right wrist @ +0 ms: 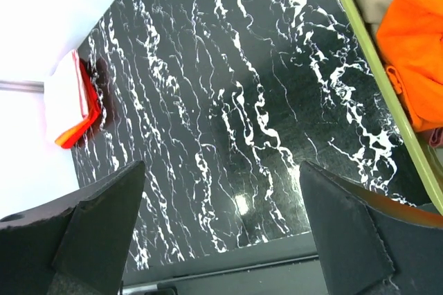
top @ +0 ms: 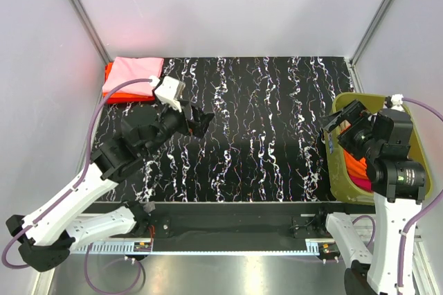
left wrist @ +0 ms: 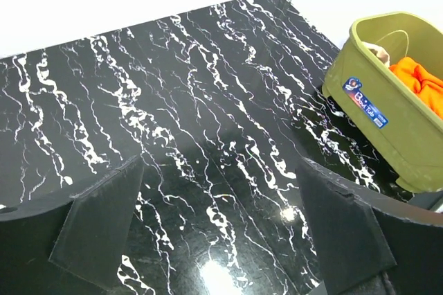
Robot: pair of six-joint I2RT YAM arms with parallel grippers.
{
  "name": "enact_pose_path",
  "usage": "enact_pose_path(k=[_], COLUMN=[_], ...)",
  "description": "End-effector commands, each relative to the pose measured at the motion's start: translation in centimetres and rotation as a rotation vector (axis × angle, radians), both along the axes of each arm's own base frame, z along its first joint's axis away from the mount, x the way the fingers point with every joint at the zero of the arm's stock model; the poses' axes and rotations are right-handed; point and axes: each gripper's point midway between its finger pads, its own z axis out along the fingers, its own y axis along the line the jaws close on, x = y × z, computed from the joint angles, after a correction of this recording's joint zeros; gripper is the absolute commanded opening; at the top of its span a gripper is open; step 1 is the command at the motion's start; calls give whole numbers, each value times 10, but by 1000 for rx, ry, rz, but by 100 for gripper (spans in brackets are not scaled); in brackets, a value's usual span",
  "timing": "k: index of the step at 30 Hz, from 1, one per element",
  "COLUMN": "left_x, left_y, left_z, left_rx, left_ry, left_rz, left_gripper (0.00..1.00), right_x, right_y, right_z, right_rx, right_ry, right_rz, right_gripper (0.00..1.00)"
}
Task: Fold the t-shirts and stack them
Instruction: Grab the tshirt from the pile
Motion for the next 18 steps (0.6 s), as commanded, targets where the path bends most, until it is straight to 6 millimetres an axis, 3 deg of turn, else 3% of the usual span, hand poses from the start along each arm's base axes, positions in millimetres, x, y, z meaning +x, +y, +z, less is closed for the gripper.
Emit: enact_pose_path(k=[1, 7, 8, 11, 13, 18], left_x=[0, -26, -30, -33, -34, -43], left_y=[0, -13, -13, -13, -14, -9], left_z=[30, 51, 51, 42, 33, 12], left_rx=[-87, -251, -282, -292, -271, -214], left_ry=[-10, 127, 158, 229, 270, 358], left_rz=[13, -78, -82, -66, -60, -49], left_gripper=[99, 99, 99, 99, 99, 99], right_x=[1, 29, 34, 50, 57, 53], right_y=[-10, -63, -68, -83, -98, -145], right_z=[14, 0, 6, 4, -8, -34], right_rx=[2, -66, -75, -141, -202, -208], right_ry=[-33, 13, 9, 71, 151, 289], right_rz=[-79, -400, -425, -476, -526, -708], right_gripper=[100, 98, 98, 100, 100, 99])
